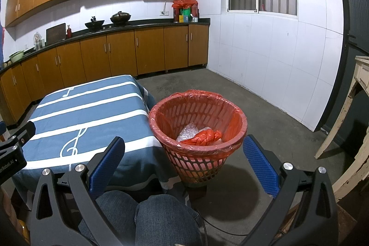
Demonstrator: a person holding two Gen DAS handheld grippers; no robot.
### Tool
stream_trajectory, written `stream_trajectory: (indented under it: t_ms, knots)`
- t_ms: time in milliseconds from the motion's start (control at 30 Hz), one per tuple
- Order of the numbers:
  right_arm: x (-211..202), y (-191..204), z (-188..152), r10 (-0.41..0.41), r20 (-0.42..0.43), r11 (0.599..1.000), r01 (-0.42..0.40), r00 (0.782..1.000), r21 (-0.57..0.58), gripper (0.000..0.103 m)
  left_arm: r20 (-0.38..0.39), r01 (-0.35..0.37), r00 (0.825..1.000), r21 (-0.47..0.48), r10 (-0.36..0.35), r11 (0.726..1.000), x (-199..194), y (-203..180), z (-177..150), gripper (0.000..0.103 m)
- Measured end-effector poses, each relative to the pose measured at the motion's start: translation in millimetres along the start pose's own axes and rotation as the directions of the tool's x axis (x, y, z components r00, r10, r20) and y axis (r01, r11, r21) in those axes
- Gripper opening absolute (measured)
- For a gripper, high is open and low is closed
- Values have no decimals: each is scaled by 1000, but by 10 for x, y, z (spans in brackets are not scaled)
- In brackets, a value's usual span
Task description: Collect trash
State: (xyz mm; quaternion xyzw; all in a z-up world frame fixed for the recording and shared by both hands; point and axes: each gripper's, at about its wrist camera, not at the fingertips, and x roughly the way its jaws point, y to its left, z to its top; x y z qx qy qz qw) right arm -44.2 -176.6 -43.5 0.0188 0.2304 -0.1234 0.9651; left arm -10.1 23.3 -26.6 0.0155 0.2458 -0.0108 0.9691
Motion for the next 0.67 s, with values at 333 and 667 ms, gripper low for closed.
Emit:
stream_trajectory:
  t_ms: [333,667]
  knots:
    - [2,-12,8,1,-2,1000,-1,1000,0,101,2,0,1000,0,0,1000,-5,-1,2,99]
    - [10,-23,3,1,-4,1000,-1,1000,2,101,-3,1,1000,-2,-1,1000,22,33,-22,99]
